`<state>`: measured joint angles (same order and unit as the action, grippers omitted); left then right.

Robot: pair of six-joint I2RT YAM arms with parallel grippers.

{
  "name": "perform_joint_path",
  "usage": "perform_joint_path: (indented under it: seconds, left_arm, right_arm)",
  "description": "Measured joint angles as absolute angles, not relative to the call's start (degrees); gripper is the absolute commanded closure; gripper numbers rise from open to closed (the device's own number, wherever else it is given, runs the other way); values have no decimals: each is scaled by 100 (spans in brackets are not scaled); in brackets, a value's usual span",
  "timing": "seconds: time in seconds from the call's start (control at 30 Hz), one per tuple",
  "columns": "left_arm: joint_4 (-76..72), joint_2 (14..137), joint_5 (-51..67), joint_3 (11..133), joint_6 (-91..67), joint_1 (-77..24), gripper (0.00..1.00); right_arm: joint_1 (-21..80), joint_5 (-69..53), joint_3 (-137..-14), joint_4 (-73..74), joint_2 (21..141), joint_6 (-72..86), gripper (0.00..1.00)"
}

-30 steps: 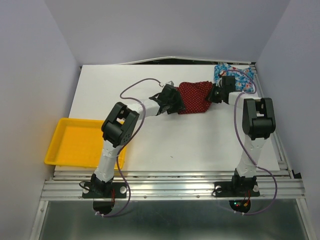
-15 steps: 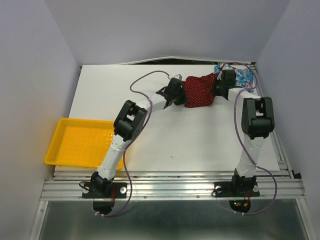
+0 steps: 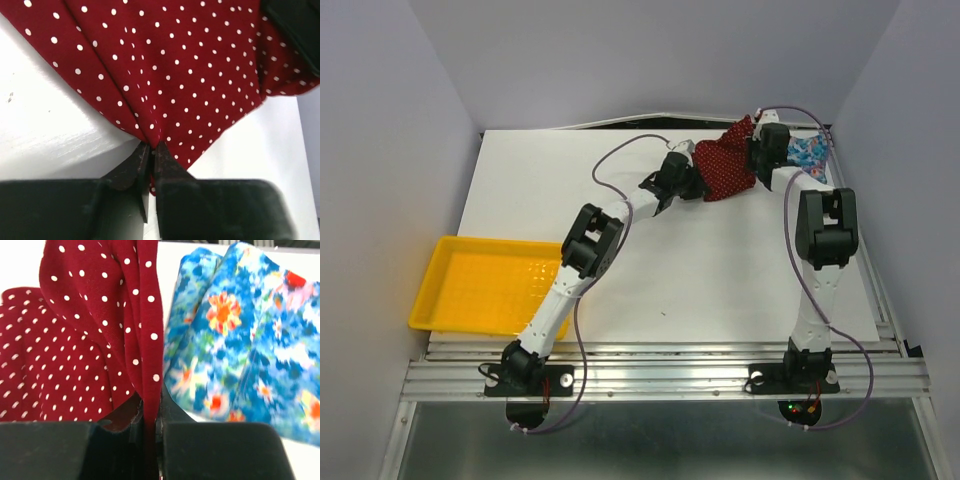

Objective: Fold and stack the skirts
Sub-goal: Neatly place the folded skirt to the corner

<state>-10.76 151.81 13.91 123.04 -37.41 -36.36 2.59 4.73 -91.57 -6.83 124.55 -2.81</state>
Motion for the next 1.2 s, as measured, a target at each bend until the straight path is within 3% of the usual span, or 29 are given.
perform_joint_path:
  seconds: [0.07, 0.23, 0.4, 0.83, 1.2]
  left_arm:
    - [-1210, 15238, 1452, 12309, -3820, -3599, 60]
    - [-1448, 15266, 1693, 12309, -3957, -3437, 51]
    - [-1693, 15257, 2008, 12145, -3981, -3297, 51]
    - [-1938, 15216, 2211, 11955, -3977, -3210, 51]
    - [-2056, 15165, 2241, 11821, -3876, -3205, 50]
  right_arm:
    - [272, 554, -9428, -696, 12713, -327, 99]
    - [266, 753, -10084, -749, 13391, -429, 99]
    - [266, 926, -10665, -797, 13872, -425, 99]
    - [106, 934, -10757, -674, 13751, 285, 99]
    - [-1076, 193, -10836, -443, 13622, 1686, 99]
